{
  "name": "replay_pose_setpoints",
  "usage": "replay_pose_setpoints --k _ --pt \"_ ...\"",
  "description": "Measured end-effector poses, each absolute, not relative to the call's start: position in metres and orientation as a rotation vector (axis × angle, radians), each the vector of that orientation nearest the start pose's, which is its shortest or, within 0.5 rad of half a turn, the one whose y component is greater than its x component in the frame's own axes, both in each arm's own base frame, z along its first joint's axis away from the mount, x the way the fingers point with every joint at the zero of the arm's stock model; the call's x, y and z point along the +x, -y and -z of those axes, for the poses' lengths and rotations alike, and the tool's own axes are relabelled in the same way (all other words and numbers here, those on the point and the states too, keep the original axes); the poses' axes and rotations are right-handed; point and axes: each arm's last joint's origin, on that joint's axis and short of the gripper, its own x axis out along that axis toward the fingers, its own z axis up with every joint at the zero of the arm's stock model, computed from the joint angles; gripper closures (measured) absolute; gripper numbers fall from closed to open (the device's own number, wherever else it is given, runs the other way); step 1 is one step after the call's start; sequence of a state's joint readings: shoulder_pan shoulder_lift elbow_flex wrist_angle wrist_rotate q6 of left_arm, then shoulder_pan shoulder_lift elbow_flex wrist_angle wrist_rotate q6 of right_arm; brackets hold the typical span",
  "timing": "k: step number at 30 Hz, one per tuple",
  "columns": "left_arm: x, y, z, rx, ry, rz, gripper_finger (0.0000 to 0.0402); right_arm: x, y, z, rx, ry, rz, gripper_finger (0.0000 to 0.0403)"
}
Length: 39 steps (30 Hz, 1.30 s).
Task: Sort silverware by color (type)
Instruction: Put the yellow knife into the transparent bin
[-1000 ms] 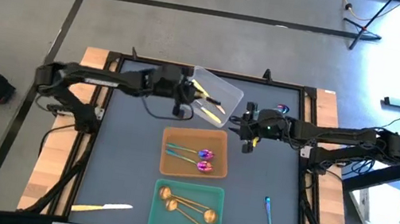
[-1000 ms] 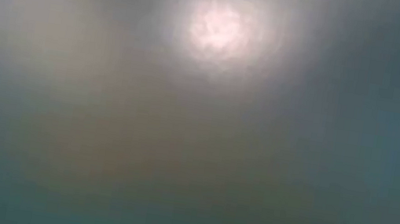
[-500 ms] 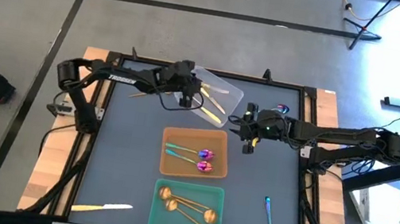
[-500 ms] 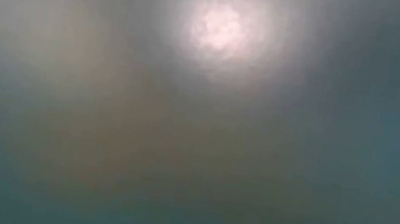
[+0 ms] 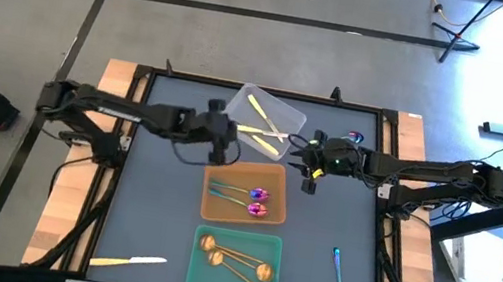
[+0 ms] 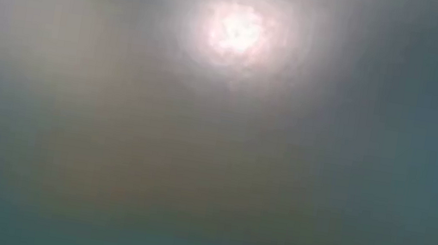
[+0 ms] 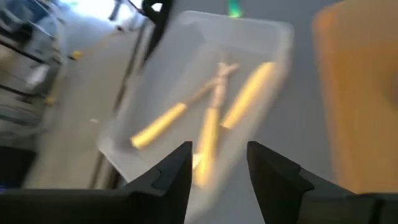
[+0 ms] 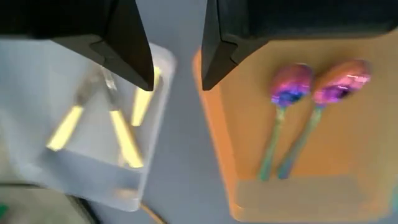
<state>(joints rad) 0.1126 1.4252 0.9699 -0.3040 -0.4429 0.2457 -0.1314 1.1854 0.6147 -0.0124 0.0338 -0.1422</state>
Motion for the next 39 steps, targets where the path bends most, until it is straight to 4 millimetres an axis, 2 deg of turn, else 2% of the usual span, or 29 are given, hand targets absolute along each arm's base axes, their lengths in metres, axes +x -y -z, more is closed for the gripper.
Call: replay_pose_setpoints --k 7,11,15,21,30,35,39 --pt "0.269 0.027 -0.257 0.195 -0.838 -0.21 0.0254 0.241 0.021 -0.215 -0.021 -0.555 -0.005 0.0276" --pt "0.26 0.065 -0.25 0.102 -0.896 -0.035 0.0254 0.244 -0.005 -0.219 -0.012 -0.514 -0.09 0.0276" --pt "0.251 0.097 -0.246 0.026 -0.924 0.028 0.0254 0.243 -0.036 -0.223 -0.055 -0.46 -0.177 0.0276" --pt "0.235 0.13 -0.247 -0.047 -0.92 0.079 0.0254 0.237 -0.071 -0.226 -0.102 -0.414 -0.25 0.0276" --pt "0.221 0.161 -0.244 -0.17 -0.919 0.063 0.0254 0.225 -0.114 -0.234 -0.058 -0.323 -0.352 0.0276" --pt "0.22 0.193 -0.241 -0.239 -0.96 0.07 0.0255 0.219 -0.14 -0.233 -0.051 -0.274 -0.417 0.0276" --pt "0.213 0.223 -0.235 -0.327 -1.085 0.059 0.0255 0.214 -0.156 -0.23 -0.043 -0.255 -0.444 0.0276"
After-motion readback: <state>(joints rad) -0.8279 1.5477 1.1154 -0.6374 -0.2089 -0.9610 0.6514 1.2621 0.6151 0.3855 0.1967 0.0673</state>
